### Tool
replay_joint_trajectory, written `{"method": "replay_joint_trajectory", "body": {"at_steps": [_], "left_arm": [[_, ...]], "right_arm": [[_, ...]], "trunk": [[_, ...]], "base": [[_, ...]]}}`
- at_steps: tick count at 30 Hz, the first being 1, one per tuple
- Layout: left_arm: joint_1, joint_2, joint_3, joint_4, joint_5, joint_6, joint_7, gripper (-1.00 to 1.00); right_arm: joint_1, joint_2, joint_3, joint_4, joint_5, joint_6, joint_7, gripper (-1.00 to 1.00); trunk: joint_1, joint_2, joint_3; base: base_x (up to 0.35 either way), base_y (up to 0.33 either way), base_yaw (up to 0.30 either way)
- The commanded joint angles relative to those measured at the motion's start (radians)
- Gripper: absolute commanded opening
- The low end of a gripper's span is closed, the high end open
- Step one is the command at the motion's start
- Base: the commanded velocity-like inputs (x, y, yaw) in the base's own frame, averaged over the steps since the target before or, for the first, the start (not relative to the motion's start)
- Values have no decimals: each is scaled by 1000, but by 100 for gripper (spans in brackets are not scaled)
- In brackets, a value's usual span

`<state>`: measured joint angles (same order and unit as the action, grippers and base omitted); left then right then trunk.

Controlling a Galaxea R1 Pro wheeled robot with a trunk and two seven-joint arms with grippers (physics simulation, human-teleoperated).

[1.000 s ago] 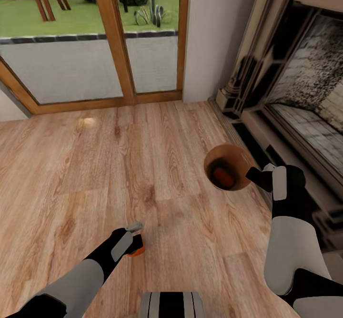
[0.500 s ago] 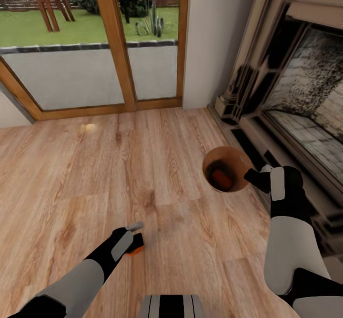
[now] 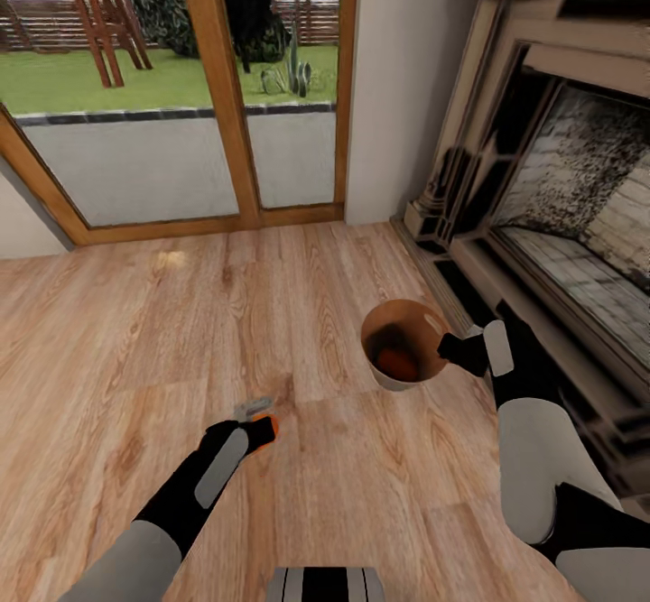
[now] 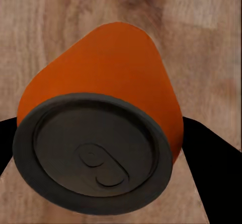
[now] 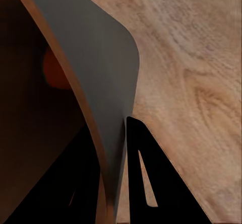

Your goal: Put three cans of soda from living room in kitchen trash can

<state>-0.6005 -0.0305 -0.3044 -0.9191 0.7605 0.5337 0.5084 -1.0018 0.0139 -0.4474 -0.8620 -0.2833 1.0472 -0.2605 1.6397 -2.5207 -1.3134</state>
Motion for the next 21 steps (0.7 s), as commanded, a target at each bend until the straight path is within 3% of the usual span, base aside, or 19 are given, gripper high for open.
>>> {"method": "replay_joint_trajectory", "body": {"at_steps": [1, 6, 7, 10, 14, 16, 19, 21], "left_arm": [[23, 9, 5, -73, 3, 25, 16, -100], [84, 52, 22, -404, 8, 159, 50, -100], [92, 58, 72, -536, 14, 237, 53, -100], [93, 42, 140, -638, 22, 321, 53, -100], [68, 20, 164, -675, 36, 359, 51, -100], [47, 1, 168, -683, 89, 370, 51, -100], [21, -15, 163, -687, 202, 375, 50, -100], [10, -30, 136, -688, 239, 376, 51, -100]], "right_arm": [[-1, 0, 0, 2, -17, 0, 6, -100], [-1, 0, 1, 26, -17, 0, 6, -100], [-2, 0, 1, 40, -17, 0, 6, -100], [-3, 4, 2, 59, -17, 0, 6, -100], [-2, 8, 5, 68, -16, 0, 6, -100], [-2, 12, 21, 71, -16, 0, 6, -100], [0, 25, 71, 73, -16, 0, 6, -100], [2, 47, 89, 80, -16, 0, 6, -100]], "trunk": [[0, 0, 4], [-3, 1, 23], [-3, 2, 27], [-4, 2, 39], [-6, 3, 54], [-7, 4, 62], [-8, 5, 74], [-9, 5, 81]], "base": [[0, 0, 0], [0, 0, 0], [0, 0, 0], [0, 0, 0], [0, 0, 0], [0, 0, 0], [0, 0, 0], [0, 0, 0]]}}
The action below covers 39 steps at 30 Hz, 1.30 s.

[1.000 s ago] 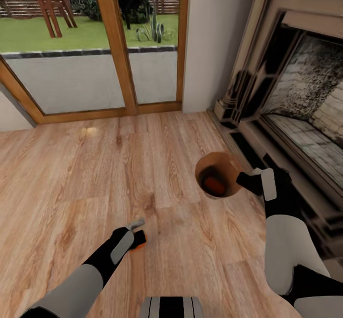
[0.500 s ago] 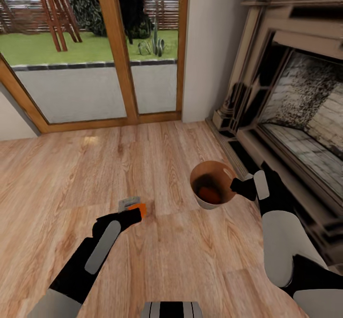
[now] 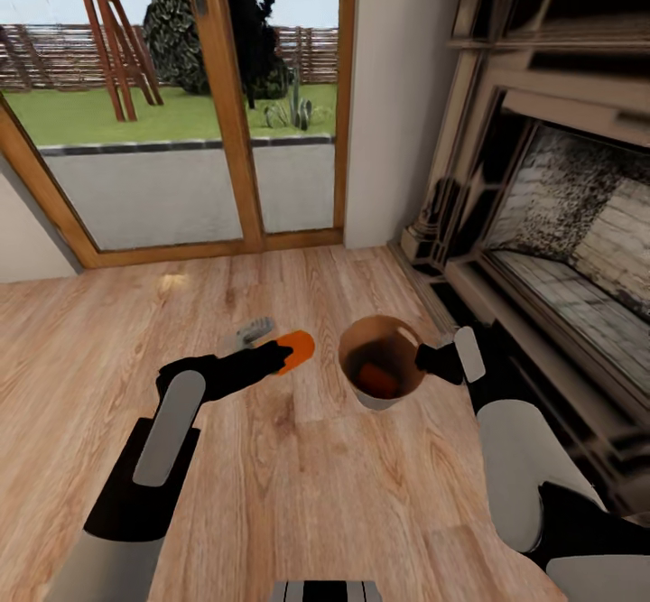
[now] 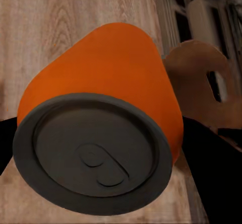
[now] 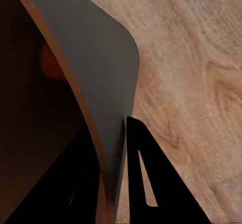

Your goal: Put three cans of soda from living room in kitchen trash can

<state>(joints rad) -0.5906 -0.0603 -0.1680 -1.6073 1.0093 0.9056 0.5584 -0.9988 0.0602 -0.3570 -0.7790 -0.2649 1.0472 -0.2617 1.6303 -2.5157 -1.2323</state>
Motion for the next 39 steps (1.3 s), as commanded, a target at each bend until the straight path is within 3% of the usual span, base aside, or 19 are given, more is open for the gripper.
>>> {"method": "replay_joint_trajectory", "body": {"at_steps": [1, 3, 6, 19, 23, 28, 29, 32, 36, 39], "left_arm": [[-4, -5, -11, 0, -1, 4, 1, -100], [-8, -11, -23, 0, 9, 4, 2, -100], [-10, -12, -30, 0, 13, 5, 3, -100], [-30, -27, -88, 15, 15, 69, 4, -100], [-56, -33, -129, 75, 14, 89, 5, -100], [-86, -50, -141, 200, 11, 92, 9, -100], [-91, -53, -142, 225, 10, 92, 9, 100], [-97, -55, -143, 273, 8, 90, 10, 100], [-98, -56, -143, 267, 10, 85, 2, 100], [-75, -44, -137, 145, 9, 73, 3, 100]], "right_arm": [[1, 14, 5, 4, -35, 0, 7, -100], [3, 43, 16, 20, -34, 0, 6, -100], [4, 59, 37, 34, -34, 0, 6, -100], [4, 89, 67, 85, -33, 0, 6, -100], [10, 111, 98, 89, -34, 0, 7, -100], [13, 114, 107, 90, -34, 0, 7, -100], [13, 114, 108, 90, -34, 0, 7, -100], [13, 114, 109, 90, -34, 0, 7, -100], [13, 114, 109, 90, -34, 0, 7, -100], [14, 114, 109, 90, -34, 0, 7, -100]], "trunk": [[0, 0, 4], [-1, 1, 12], [-3, 1, 23], [-9, 4, 74], [-10, 5, 89], [-13, 7, 109], [-13, 7, 112], [-14, 7, 120], [-14, 7, 120], [-14, 7, 120]], "base": [[0, 0, 0], [0, 0, 0], [0, 0, 0], [0, 0, 0], [0, 0, 0], [0, 0, 0], [0, 0, 0], [0, 0, 0], [0, 0, 0], [0, 0, 0]]}}
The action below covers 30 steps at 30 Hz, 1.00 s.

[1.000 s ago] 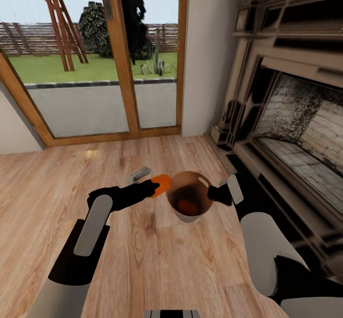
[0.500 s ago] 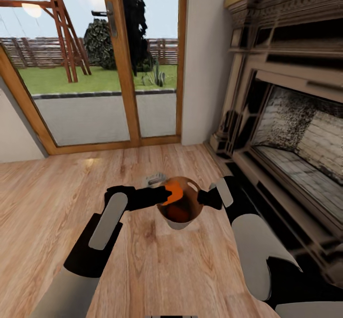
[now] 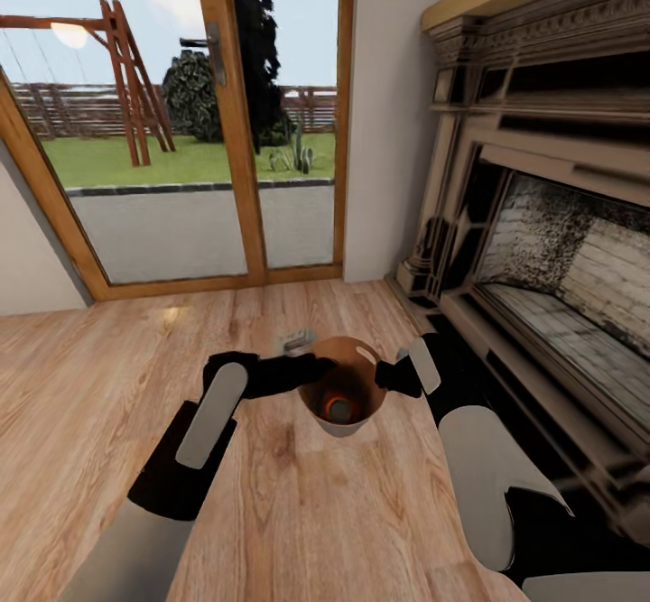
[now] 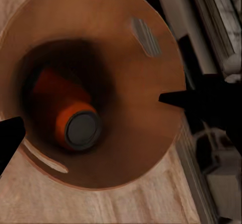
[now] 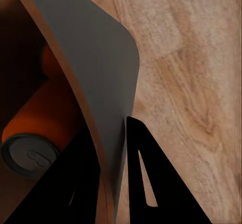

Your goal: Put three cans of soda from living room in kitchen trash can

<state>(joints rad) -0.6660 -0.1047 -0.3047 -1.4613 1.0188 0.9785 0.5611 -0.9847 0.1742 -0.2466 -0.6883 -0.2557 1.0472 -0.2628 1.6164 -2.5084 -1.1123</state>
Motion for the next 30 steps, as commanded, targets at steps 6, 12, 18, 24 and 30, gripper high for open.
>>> {"method": "replay_joint_trajectory", "body": {"at_steps": [6, 12, 18, 24, 30], "left_arm": [[96, 46, 114, -115, -1, -70, -6, 100], [195, 91, 382, -143, 1, -88, -23, 100], [455, 96, 615, -120, -5, -127, -21, 100], [569, 78, 656, 87, -93, -377, -21, 100], [575, 77, 654, 161, -110, -480, -15, 100]], "right_arm": [[-1, 0, -1, 0, -43, 0, 8, -100], [-1, 0, 0, 0, -43, 0, 7, -100], [6, 0, 39, 6, -42, 0, 17, -100], [24, 0, 97, 20, -43, 0, 44, -100], [26, 0, 198, 21, -44, 0, 43, -100]], "trunk": [[0, 0, 0], [-1, 1, 12], [-4, 2, 35], [-7, 3, 58], [-10, 5, 81]], "base": [[0, 0, 0], [0, 0, 0], [0, 0, 0], [0, 0, 0], [0, 0, 0]]}}
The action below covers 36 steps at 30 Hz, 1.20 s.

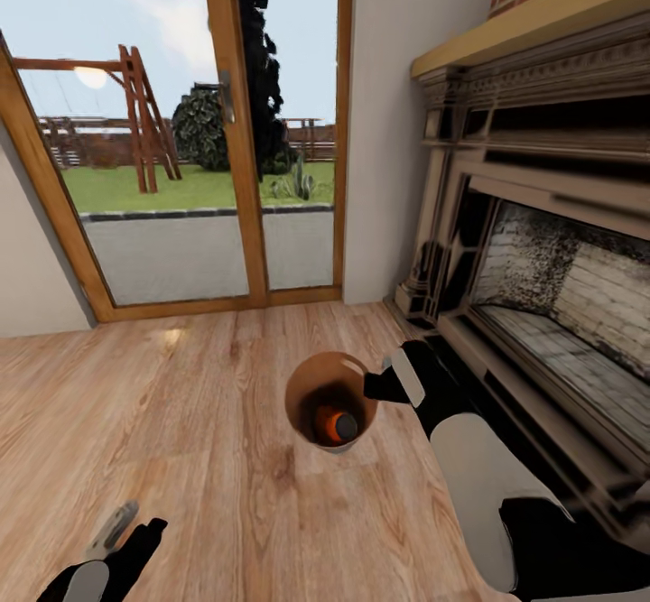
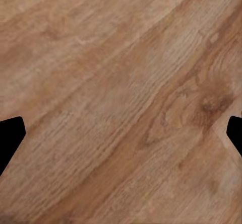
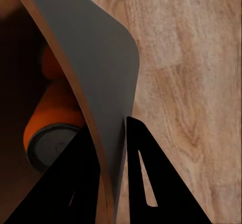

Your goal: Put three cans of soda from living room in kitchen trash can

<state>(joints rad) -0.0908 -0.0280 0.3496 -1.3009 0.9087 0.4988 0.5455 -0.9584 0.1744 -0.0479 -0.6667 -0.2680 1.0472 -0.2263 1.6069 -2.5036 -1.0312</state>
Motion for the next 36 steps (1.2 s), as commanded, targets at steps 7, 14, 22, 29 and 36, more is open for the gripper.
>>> {"method": "replay_joint_trajectory", "body": {"at_steps": [7, 14, 22, 29, 36], "left_arm": [[2, 7, -106, 5, -7, -30, 3, 100], [33, 14, -57, -9, -5, -77, 4, 100], [42, 13, -50, -53, -5, -82, 4, 100], [91, 14, -49, -212, -3, 35, 49, 100], [97, 8, -50, -223, -7, 55, 63, 100]], "right_arm": [[0, 0, 18, 2, -32, 0, 9, -100], [0, 0, 19, 2, -31, 0, 8, -100], [0, 0, 19, 2, -31, 0, 9, -100], [0, 0, 7, 5, -85, 0, 21, -100], [-2, 0, 5, 40, -266, 0, 45, -100]], "trunk": [[-1, 1, 8], [-1, 1, 7], [-1, 1, 4], [-1, 1, 4], [-1, 1, 2]], "base": [[0, 0, 137], [128, 186, 274], [261, 261, 265], [290, 237, 284], [297, 222, 263]]}}
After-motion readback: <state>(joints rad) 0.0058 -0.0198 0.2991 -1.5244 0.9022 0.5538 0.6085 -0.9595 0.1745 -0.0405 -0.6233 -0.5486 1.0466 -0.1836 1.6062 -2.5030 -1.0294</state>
